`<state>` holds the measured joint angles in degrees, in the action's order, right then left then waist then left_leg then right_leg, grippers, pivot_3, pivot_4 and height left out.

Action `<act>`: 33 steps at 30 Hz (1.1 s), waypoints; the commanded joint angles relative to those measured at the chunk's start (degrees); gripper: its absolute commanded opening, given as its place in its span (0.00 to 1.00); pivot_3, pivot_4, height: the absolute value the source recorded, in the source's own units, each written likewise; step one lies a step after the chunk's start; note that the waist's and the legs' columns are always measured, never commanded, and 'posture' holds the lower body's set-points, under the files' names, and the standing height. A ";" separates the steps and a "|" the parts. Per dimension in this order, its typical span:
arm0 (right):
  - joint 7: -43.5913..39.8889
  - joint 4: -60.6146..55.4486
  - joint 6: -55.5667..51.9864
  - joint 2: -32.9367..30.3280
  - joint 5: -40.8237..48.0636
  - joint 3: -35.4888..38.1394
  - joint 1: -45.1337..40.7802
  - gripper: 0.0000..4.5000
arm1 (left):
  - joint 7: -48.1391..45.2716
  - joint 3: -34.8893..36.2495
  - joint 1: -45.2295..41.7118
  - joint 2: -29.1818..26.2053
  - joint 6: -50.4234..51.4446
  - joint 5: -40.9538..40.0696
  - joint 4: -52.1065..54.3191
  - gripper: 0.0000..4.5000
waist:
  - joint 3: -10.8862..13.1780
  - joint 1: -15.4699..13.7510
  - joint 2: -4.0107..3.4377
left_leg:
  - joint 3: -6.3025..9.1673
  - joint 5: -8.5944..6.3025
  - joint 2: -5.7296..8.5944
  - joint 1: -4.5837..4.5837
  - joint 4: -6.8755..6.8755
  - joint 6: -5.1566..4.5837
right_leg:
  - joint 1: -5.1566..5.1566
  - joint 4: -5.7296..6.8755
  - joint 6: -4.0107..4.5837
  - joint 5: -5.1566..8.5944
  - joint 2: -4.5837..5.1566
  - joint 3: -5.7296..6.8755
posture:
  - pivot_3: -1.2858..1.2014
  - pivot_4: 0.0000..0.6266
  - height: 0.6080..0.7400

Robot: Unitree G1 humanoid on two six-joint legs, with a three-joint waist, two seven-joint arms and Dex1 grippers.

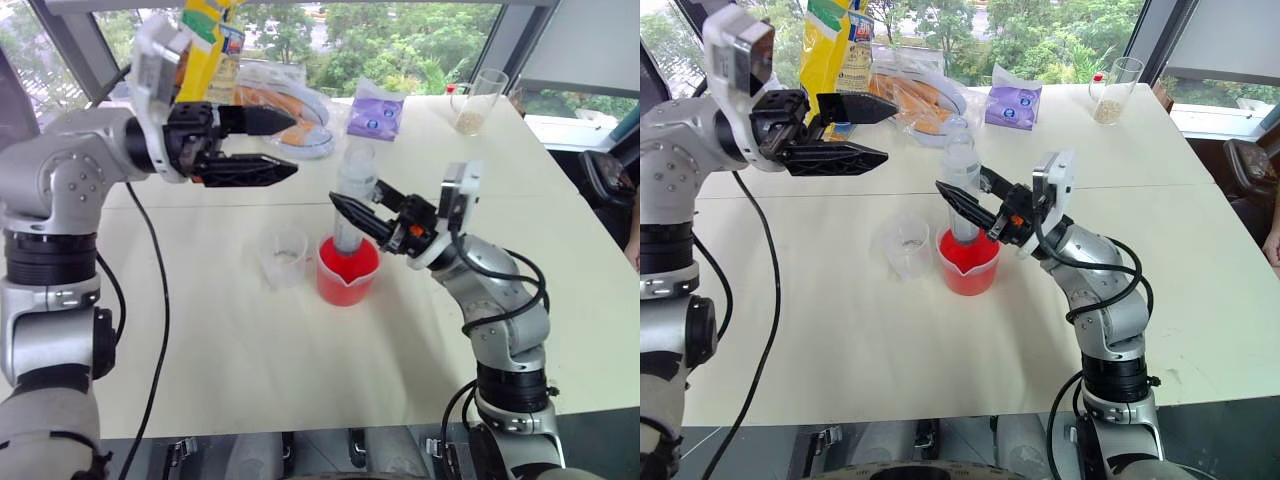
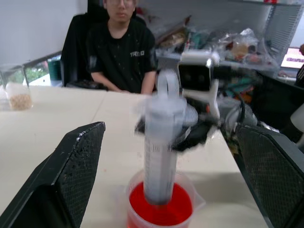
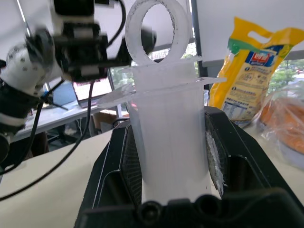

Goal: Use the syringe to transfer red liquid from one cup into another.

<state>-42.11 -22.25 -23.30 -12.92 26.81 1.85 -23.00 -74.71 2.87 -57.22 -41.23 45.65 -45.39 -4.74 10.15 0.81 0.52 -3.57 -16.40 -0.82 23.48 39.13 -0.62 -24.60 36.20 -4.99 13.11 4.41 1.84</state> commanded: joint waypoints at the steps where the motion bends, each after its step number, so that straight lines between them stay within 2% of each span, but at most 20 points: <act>1: -0.21 -0.61 3.65 -0.86 -0.72 -1.13 0.25 0.32 | 0.06 -0.66 -2.48 1.63 -0.84 0.81 0.26 1.00 | 0.00 -0.08 0.00 | 0.00 0.00 0.00 0.00 0.00 0.00 | 0.00 0.00 0.00 0.00 0.00 0.00 | 0.52 0.24 1.00; 10: 0.78 -0.56 5.22 -2.47 -0.59 -2.60 0.80 0.32 | 1.46 -3.58 -4.32 6.63 0.24 2.54 -0.40 1.00 | 0.00 0.03 0.00 | 0.02 0.00 0.00 -0.01 0.01 0.00 | 0.01 0.00 0.00 0.00 -0.01 0.00 | 0.52 0.24 1.00; 17: 1.36 -0.99 5.22 -3.34 -0.26 -3.10 1.07 0.32 | 1.03 -4.76 -3.76 7.75 1.99 2.40 1.06 1.00 | 0.00 -0.05 0.01 | 0.03 0.00 -0.01 -0.01 0.01 0.00 | 0.01 0.01 0.00 0.00 -0.01 0.00 | 0.52 0.24 1.00; 18: 1.47 -1.03 5.21 -3.45 -0.20 -3.16 1.07 0.32 | 0.84 -4.84 -3.72 7.74 2.19 2.40 1.15 0.88 | 0.00 -0.06 0.01 | 0.03 0.00 -0.01 -0.01 0.01 0.00 | 0.01 0.01 0.00 0.00 -0.01 0.00 | 0.52 0.24 1.00; 20: 1.67 -1.17 5.13 -3.65 -0.07 -3.25 1.11 0.32 | 0.27 -5.24 -3.54 7.60 2.70 2.35 1.44 0.71 | 0.00 -0.07 0.01 | 0.03 0.00 0.00 -0.01 0.01 0.00 | 0.01 0.01 0.00 0.00 0.00 0.00 | 0.52 0.24 1.00; 24: 2.03 -1.76 4.71 -4.02 0.28 -3.34 1.21 0.32 | -0.72 -6.72 -2.83 7.65 2.67 3.10 1.98 0.22 | 0.00 -0.08 0.01 | 0.03 0.00 0.00 -0.01 0.01 0.00 | 0.01 0.00 0.00 0.00 0.00 0.00 | 0.52 0.24 1.00; 26: 2.20 -2.07 4.50 -4.11 0.44 -3.38 1.18 0.32 | -0.90 -7.30 -2.62 7.87 2.36 3.64 1.92 0.01 | 0.00 -0.08 0.01 | 0.03 0.00 0.00 -0.01 0.01 0.00 | 0.01 0.01 0.00 0.00 0.00 0.00 | 0.52 0.24 1.00; 33: 2.49 -2.73 4.01 -4.19 0.73 -3.47 0.96 0.32 | -1.05 -7.90 -2.67 8.65 1.12 5.59 1.29 0.01 | 0.00 -0.09 0.01 | 0.03 0.00 0.00 -0.01 0.01 0.00 | 0.01 0.01 0.00 0.00 0.00 0.00 | 0.52 0.24 1.00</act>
<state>-40.36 -22.27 -19.96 -17.17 26.15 -2.01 -21.23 -75.15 -3.99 -59.34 -32.96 47.77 -40.35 -4.62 10.15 0.72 0.52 -3.54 -16.39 -0.82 23.47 39.14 -0.62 -24.59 36.21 -4.99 13.11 4.41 1.84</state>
